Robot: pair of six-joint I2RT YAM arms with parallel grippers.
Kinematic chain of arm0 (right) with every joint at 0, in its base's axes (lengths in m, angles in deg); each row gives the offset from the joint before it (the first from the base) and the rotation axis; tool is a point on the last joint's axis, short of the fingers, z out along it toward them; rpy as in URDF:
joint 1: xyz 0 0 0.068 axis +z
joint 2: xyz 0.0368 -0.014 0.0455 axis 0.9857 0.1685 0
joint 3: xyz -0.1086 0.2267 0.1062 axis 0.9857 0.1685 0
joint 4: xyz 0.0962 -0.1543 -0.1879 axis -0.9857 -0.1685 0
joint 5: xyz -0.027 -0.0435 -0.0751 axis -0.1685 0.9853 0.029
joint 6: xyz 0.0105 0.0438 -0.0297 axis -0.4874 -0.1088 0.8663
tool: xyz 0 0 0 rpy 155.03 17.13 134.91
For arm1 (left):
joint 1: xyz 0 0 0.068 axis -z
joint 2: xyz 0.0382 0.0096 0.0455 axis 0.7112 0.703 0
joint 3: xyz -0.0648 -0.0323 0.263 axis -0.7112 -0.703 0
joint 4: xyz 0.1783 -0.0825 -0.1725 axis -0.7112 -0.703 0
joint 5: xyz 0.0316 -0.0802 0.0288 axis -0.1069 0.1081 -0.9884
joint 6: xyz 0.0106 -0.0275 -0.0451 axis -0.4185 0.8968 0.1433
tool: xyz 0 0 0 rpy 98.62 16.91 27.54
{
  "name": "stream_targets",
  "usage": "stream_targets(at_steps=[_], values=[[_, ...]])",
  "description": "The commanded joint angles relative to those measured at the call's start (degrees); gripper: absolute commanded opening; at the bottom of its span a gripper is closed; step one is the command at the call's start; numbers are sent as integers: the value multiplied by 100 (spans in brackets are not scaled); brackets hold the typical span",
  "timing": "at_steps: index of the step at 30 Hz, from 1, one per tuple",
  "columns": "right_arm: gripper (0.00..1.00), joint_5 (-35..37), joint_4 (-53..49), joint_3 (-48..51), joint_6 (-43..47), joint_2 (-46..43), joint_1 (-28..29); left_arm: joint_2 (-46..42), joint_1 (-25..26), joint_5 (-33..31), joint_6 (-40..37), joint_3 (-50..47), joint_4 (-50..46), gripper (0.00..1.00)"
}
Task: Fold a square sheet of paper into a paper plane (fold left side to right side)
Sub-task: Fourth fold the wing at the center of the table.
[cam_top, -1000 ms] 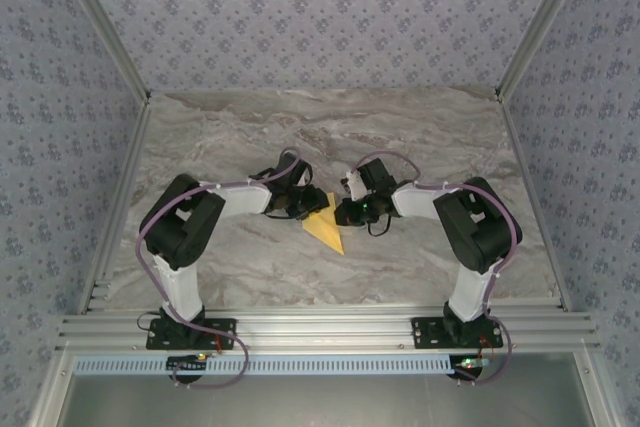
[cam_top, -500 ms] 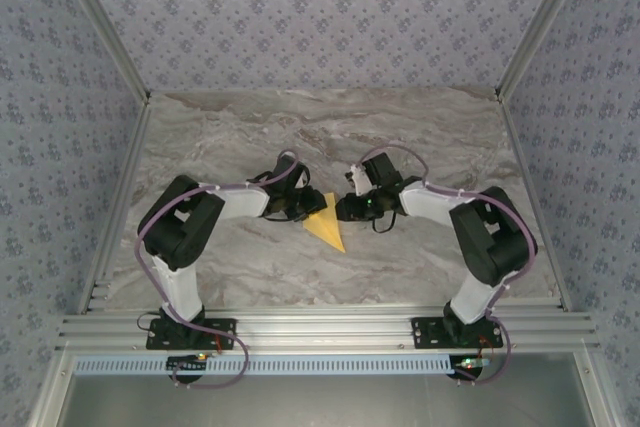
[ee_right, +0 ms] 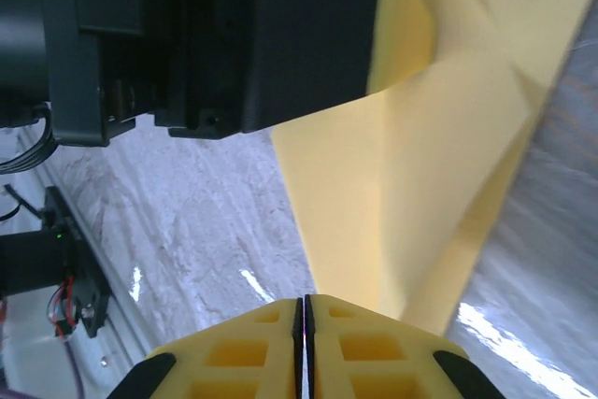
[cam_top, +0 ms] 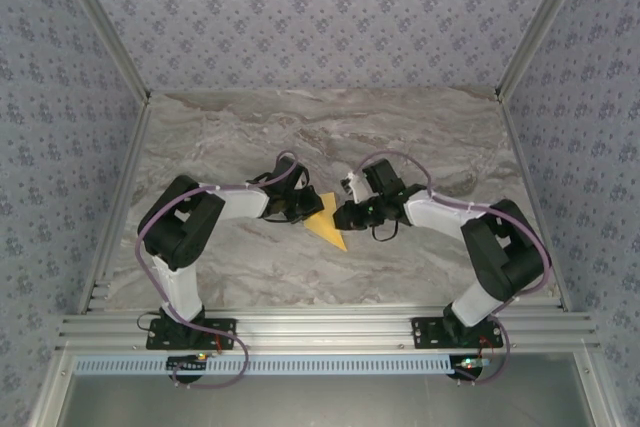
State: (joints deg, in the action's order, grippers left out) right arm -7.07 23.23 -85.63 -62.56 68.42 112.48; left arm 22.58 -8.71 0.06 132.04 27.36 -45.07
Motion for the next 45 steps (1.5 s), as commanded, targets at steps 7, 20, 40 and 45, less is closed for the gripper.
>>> stream_targets(at_steps=[7, 20, 40, 45], values=[[12, -336, 122, -28, -118, 556, 151, 164, 26, -287, -31, -272, -634, 9], [12, 160, -240, 103, 86, 640, 236, 159, 29, -316, -57, -262, -678, 8], [12, 362, -526, 73, 216, 790, 340, 194, 14, -320, -68, -248, -696, 8], [11, 385, -592, 107, 226, 789, 367, 218, 3, -317, -66, -248, -692, 8]])
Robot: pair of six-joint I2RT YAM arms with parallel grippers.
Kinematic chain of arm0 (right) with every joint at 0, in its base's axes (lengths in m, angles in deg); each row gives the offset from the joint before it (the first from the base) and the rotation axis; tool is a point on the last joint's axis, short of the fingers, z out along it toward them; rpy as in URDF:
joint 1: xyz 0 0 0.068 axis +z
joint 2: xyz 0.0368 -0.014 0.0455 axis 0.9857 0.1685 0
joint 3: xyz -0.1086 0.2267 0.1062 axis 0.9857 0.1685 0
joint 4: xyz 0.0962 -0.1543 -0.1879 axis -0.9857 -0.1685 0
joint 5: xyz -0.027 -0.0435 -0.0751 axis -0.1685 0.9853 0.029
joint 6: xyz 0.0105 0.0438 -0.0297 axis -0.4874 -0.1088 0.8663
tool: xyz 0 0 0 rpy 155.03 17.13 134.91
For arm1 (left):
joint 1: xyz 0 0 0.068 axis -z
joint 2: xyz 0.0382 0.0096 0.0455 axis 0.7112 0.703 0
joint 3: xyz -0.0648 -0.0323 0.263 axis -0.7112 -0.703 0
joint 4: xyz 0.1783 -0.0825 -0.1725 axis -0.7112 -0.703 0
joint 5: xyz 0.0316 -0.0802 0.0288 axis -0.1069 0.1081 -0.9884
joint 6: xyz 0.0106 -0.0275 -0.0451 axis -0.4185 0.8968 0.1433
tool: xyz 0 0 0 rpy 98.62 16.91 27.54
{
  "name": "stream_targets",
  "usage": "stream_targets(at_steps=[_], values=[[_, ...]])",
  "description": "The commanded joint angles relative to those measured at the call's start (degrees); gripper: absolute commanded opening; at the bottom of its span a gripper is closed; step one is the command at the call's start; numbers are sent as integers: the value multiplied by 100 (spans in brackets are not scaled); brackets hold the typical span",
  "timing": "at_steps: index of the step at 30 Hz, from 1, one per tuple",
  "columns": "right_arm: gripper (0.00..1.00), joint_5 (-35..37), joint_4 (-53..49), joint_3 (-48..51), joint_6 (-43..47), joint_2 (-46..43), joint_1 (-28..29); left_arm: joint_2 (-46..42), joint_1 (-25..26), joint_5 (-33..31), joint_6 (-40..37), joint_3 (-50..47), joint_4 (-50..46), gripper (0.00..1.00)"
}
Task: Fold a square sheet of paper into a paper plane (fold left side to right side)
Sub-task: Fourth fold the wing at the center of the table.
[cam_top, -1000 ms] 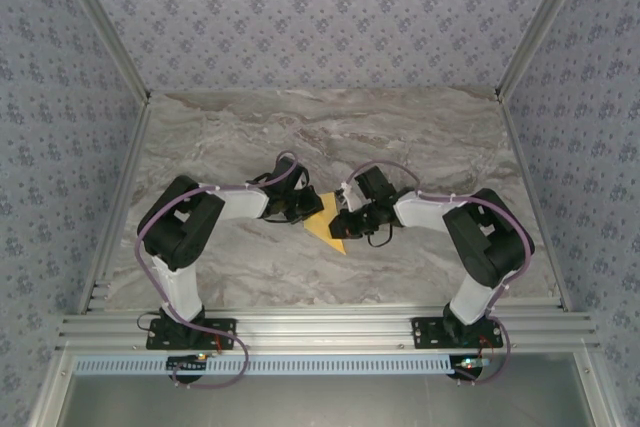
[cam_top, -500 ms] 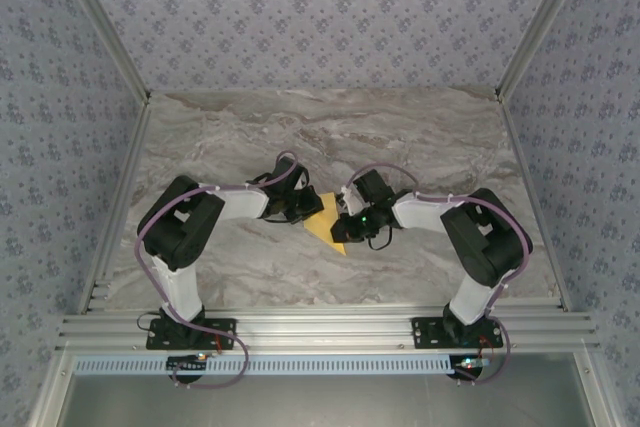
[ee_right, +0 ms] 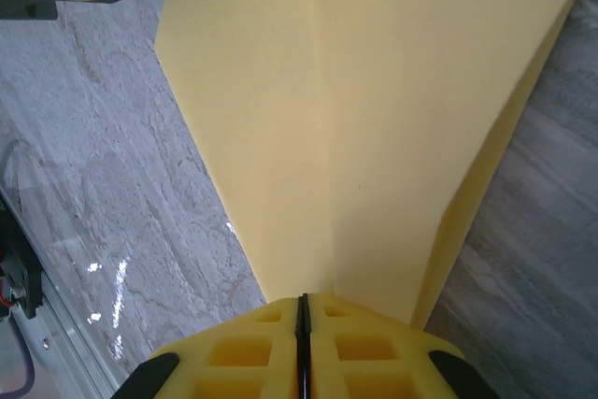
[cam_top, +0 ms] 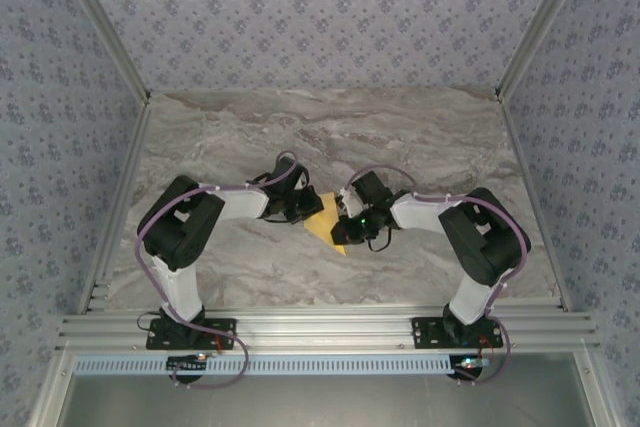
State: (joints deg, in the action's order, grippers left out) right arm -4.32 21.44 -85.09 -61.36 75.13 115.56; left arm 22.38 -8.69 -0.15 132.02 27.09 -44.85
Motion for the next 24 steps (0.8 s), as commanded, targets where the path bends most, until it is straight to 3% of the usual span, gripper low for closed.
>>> stream_targets(at_steps=[1, 24], values=[[11, 121, -417, 70, 110, 124, 67, 240, -6, -294, -64, -220, -717, 8], [11, -10, -463, 258, 27, 185, 220, 266, -31, -303, -64, -236, -709, 8]])
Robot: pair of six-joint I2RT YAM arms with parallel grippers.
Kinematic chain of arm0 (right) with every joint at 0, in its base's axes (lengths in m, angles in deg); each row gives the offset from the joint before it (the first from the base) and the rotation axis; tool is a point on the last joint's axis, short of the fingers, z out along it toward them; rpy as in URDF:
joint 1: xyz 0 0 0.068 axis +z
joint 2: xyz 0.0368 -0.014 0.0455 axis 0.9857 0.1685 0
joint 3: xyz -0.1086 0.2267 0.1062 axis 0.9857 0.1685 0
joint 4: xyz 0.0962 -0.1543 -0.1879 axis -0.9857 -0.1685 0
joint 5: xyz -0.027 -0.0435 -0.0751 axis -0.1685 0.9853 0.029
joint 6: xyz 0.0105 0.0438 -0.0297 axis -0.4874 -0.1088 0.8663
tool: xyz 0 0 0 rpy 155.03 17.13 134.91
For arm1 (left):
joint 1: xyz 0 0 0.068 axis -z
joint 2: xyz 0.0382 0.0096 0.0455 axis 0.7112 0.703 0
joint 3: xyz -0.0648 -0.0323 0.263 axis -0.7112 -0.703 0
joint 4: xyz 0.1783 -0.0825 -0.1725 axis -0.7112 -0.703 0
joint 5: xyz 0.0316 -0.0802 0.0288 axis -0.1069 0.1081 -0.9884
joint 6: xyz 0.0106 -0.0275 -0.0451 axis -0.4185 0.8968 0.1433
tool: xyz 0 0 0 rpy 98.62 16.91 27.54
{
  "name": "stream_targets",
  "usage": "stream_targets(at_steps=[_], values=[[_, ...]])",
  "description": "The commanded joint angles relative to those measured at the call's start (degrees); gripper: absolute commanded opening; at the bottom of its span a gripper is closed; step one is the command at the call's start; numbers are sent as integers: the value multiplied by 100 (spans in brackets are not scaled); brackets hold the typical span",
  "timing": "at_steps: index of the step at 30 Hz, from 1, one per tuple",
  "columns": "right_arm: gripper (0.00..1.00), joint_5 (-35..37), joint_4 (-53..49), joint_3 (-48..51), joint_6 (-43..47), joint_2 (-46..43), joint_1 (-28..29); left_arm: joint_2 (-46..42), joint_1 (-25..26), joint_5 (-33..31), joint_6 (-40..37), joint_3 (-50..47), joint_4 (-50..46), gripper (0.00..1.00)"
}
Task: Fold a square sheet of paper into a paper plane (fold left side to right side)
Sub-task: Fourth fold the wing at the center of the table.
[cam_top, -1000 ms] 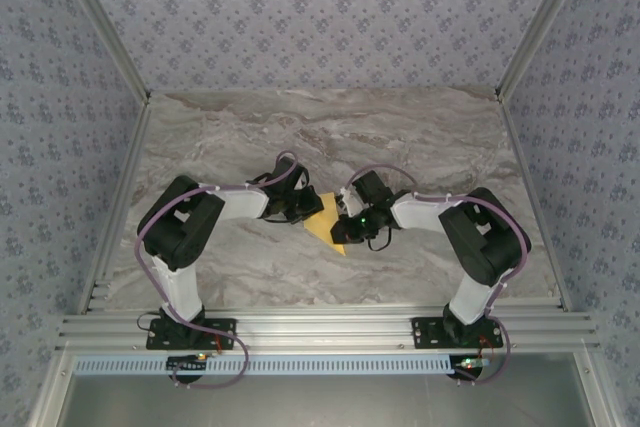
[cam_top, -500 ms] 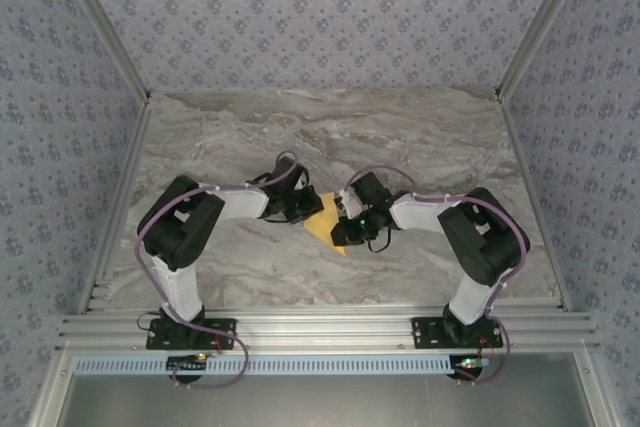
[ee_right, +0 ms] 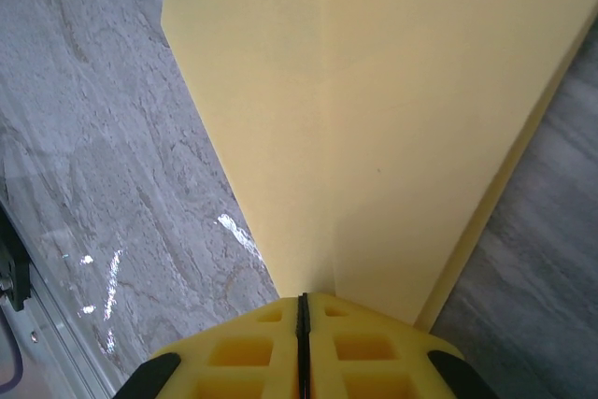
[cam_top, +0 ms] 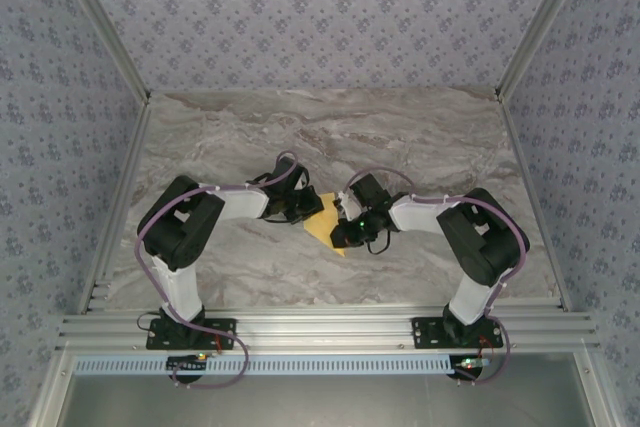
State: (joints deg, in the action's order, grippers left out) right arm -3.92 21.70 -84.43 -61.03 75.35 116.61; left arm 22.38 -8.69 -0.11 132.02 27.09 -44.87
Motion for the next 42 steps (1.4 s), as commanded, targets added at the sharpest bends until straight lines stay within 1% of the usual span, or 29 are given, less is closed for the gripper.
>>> stream_targets(at_steps=[1, 16, 35, 42], values=[[11, -32, -505, 190, -9, 157, 117, 262, -28, -307, -62, -236, -707, 8], [10, 106, -975, 299, 74, -127, 128, 356, -87, -329, -64, -262, -717, 8], [9, 133, -1045, 597, 44, -474, 108, 469, -122, -299, -57, -262, -681, 8], [8, -142, -1175, 582, 14, -926, 69, 425, -116, -282, -55, -271, -676, 7]])
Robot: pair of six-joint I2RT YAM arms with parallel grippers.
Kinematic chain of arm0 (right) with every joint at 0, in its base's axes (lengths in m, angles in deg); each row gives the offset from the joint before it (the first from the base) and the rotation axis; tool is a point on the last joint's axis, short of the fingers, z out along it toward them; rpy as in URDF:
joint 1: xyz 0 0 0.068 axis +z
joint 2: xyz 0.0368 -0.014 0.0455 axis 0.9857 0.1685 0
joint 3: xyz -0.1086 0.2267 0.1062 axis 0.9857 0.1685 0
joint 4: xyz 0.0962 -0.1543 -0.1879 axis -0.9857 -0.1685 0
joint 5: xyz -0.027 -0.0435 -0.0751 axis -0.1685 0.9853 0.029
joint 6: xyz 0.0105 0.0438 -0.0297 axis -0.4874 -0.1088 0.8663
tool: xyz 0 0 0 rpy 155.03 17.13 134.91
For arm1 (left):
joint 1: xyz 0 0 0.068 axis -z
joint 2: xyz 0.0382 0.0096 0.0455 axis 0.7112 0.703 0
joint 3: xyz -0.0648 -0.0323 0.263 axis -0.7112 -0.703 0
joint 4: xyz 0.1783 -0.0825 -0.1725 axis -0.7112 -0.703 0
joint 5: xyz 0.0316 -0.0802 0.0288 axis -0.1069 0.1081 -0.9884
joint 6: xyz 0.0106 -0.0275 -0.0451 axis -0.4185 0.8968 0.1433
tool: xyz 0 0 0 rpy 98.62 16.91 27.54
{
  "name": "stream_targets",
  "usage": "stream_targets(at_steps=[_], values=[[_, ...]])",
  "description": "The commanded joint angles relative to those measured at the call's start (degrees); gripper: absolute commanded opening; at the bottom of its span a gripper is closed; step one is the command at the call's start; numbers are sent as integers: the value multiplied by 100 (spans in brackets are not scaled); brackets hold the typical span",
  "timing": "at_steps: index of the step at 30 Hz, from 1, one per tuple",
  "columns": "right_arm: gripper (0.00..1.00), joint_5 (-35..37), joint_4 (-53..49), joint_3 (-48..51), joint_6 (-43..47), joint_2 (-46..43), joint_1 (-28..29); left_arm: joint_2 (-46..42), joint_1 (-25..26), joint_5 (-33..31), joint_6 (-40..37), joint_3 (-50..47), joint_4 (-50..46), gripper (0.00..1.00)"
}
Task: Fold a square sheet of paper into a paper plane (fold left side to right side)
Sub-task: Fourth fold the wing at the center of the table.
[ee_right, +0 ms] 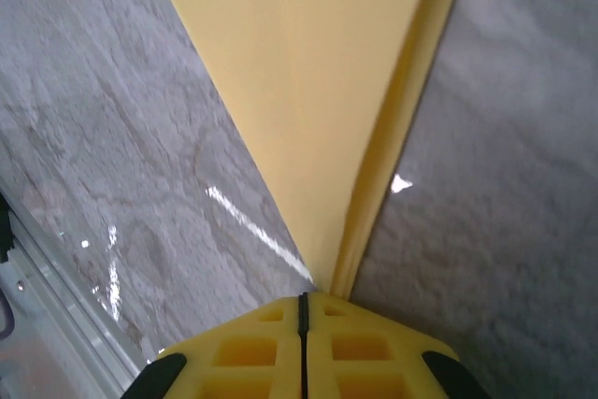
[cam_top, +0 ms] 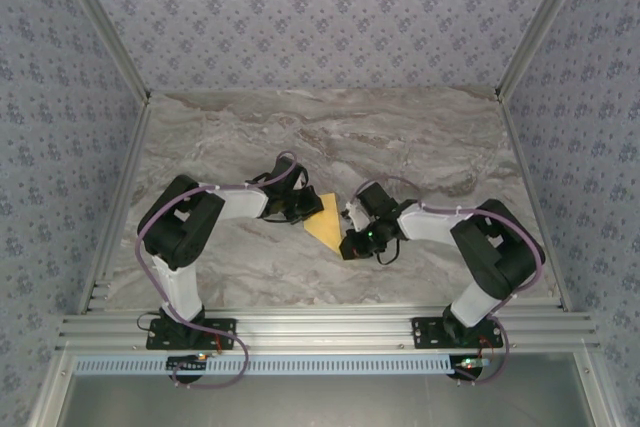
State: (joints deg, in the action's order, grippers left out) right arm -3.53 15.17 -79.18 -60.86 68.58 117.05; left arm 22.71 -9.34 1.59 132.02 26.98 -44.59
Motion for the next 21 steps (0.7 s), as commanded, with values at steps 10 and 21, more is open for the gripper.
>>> stream_targets(at_steps=[10, 21], values=[[8, -582, 252, -315, -524, -488, -217, 341, -13, -426, -41, -225, -700, 8], [5, 16, 101, -780, -395, 696, -324, 282, -4, -401, -54, -216, -708, 8]])
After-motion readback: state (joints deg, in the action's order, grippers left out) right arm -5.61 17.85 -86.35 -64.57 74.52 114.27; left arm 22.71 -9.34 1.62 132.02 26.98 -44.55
